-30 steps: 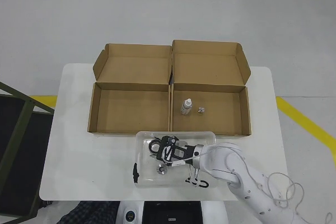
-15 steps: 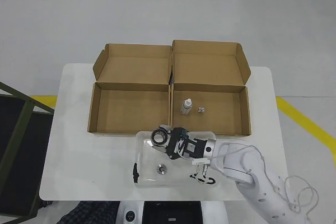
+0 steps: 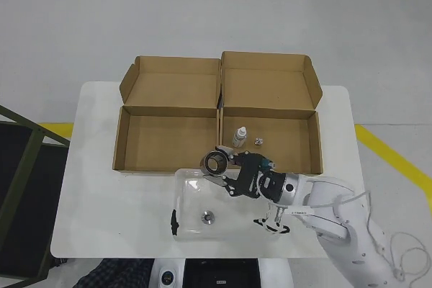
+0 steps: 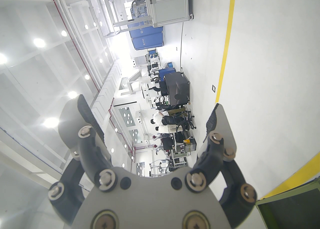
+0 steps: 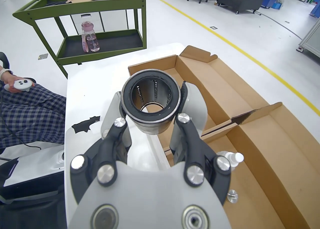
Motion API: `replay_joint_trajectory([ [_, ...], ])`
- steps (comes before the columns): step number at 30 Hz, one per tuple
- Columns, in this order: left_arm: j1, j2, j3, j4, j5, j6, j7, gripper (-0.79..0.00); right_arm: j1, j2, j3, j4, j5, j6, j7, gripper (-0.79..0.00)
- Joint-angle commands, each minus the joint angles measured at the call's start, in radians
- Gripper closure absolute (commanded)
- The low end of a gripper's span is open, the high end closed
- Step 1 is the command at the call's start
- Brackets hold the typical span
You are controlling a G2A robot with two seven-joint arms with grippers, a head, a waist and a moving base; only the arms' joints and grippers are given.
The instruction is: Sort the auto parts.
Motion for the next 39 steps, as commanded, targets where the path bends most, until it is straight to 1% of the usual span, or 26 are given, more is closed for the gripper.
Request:
replay_joint_trajectory([
  [1,0.000,0.000,0.000,0.000,0.000,0.000,0.000,-0.785,-0.001,0.001,0.008,-0.001,0.007,0.002,-0.005,0.000],
  [12,0.000,0.000,0.000,0.000,0.000,0.000,0.000,-0.785,-0.014,0.007,0.055,-0.021,0.049,-0.011,-0.033,0.000],
  [27,0.000,0.000,0.000,0.000,0.000,0.000,0.000,-0.785,-0.010,0.010,0.070,-0.011,0.076,-0.012,-0.052,0.000],
  [33,0.000,0.000,0.000,0.000,0.000,0.000,0.000,-0.785,0.007,0.008,0.044,0.020,0.055,-0.007,-0.044,0.000],
  [39,0.000,0.000,0.000,0.000,0.000,0.000,0.000,-0.785,0.042,0.000,-0.028,0.055,-0.025,0.015,-0.021,0.000],
])
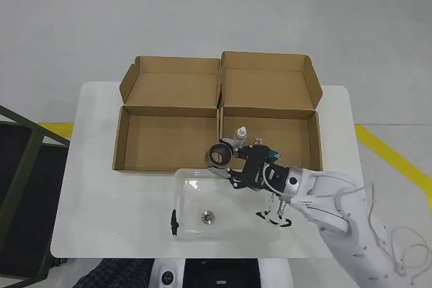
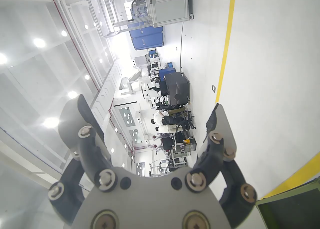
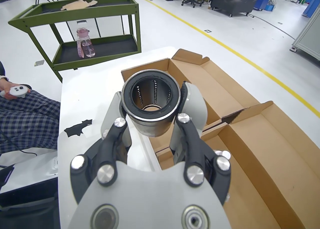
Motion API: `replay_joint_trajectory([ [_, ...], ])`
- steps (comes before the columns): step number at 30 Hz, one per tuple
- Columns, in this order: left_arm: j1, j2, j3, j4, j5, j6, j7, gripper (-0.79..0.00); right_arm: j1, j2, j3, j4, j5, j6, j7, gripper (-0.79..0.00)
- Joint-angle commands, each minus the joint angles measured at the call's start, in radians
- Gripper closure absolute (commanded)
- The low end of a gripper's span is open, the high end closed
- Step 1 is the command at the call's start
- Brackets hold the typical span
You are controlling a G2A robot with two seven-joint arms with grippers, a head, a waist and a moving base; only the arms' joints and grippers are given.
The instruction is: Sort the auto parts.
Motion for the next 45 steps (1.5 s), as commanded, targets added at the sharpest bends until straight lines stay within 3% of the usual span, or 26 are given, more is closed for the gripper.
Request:
replay_joint_trajectory([
  [1,0.000,0.000,0.000,0.000,0.000,0.000,0.000,-0.785,0.014,-0.004,-0.027,0.016,-0.023,0.008,0.004,0.000],
  [9,0.000,0.000,0.000,0.000,0.000,0.000,0.000,-0.785,0.098,-0.030,-0.152,0.126,-0.060,0.041,-0.006,0.000],
  [22,0.000,0.000,0.000,0.000,0.000,0.000,0.000,-0.785,0.249,-0.081,-0.265,0.335,-0.070,0.165,0.009,0.000],
  [41,0.000,0.000,0.000,0.000,0.000,0.000,0.000,-0.785,0.356,-0.139,-0.374,0.470,-0.120,0.224,0.128,0.000],
  [44,0.000,0.000,0.000,0.000,0.000,0.000,0.000,-0.785,0.370,-0.149,-0.383,0.497,-0.104,0.226,0.141,-0.074],
  [45,0.000,0.000,0.000,0.000,0.000,0.000,0.000,-0.785,0.374,-0.152,-0.387,0.505,-0.097,0.224,0.146,-0.142],
])
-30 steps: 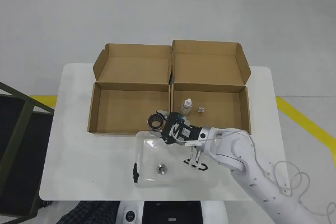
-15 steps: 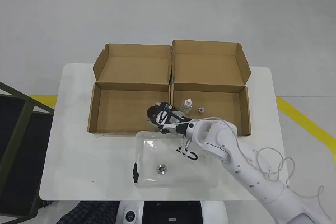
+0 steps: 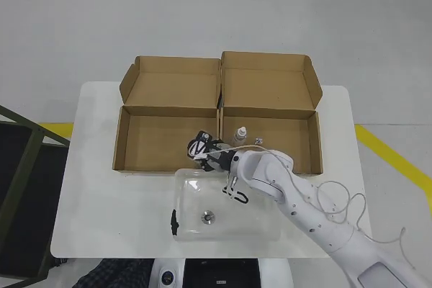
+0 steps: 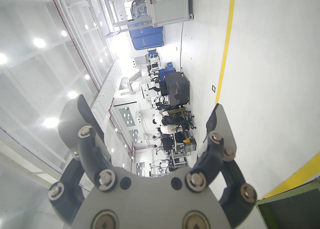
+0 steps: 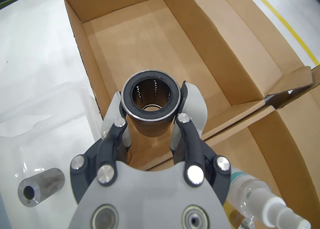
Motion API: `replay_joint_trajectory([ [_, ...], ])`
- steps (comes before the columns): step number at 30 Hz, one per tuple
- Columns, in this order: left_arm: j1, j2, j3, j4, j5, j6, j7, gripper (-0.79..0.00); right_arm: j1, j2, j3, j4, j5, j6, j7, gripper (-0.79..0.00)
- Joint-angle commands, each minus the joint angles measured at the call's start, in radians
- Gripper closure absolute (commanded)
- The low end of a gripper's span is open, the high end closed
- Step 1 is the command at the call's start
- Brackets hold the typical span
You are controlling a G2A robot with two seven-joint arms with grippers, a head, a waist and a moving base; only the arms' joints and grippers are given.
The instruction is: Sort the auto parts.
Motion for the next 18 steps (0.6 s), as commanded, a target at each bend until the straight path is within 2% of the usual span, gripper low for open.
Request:
replay_joint_trajectory([
  [1,0.000,0.000,0.000,0.000,0.000,0.000,0.000,-0.785,0.008,-0.005,-0.005,0.013,0.012,-0.004,0.007,-0.179],
  [5,0.000,0.000,0.000,0.000,0.000,0.000,0.000,-0.785,0.020,-0.015,-0.011,0.034,0.026,-0.008,0.017,-0.231],
  [11,0.000,0.000,0.000,0.000,0.000,0.000,0.000,-0.785,0.028,-0.023,-0.011,0.047,0.032,-0.014,0.031,-0.265],
  [14,0.000,0.000,0.000,0.000,0.000,0.000,0.000,-0.785,0.028,-0.026,-0.009,0.052,0.031,-0.017,0.038,-0.323],
  [18,0.000,0.000,0.000,0.000,0.000,0.000,0.000,-0.785,0.025,-0.029,-0.006,0.054,0.029,-0.020,0.043,-0.339],
])
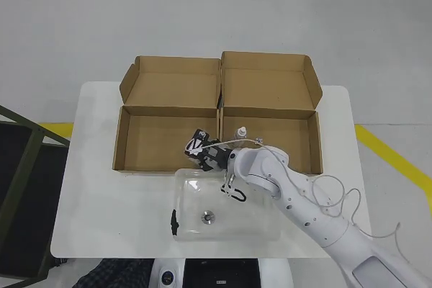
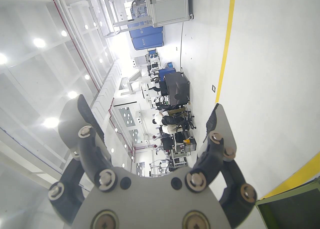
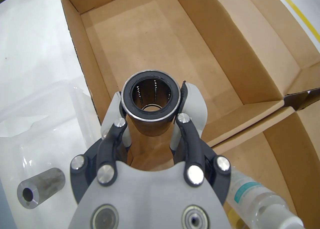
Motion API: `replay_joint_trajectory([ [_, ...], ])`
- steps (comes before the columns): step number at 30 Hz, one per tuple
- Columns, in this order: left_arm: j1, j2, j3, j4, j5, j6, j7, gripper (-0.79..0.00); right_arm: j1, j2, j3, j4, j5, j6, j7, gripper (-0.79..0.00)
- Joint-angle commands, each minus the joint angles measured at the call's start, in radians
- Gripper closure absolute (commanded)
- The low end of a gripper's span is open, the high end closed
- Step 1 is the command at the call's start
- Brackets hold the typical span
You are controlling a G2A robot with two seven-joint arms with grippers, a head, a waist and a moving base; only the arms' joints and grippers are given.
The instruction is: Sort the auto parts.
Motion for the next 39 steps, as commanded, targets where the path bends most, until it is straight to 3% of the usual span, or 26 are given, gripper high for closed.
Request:
replay_joint_trajectory([
  [1,0.000,0.000,0.000,0.000,0.000,0.000,0.000,-0.785,-0.002,-0.001,0.001,0.002,-0.001,-0.001,0.002,-0.339],
  [21,0.000,0.000,0.000,0.000,0.000,0.000,0.000,-0.785,-0.009,-0.015,0.016,0.015,-0.007,-0.024,0.025,-0.388],
  [32,0.000,0.000,0.000,0.000,0.000,0.000,0.000,-0.785,-0.025,-0.010,0.070,-0.077,-0.007,-0.038,0.008,-0.397],
  [34,0.000,0.000,0.000,0.000,0.000,0.000,0.000,-0.785,-0.038,-0.006,0.088,-0.118,-0.009,-0.046,0.008,-0.496],
  [39,0.000,0.000,0.000,0.000,0.000,0.000,0.000,-0.785,-0.094,0.012,0.131,-0.253,-0.020,-0.094,0.023,-0.625],
])
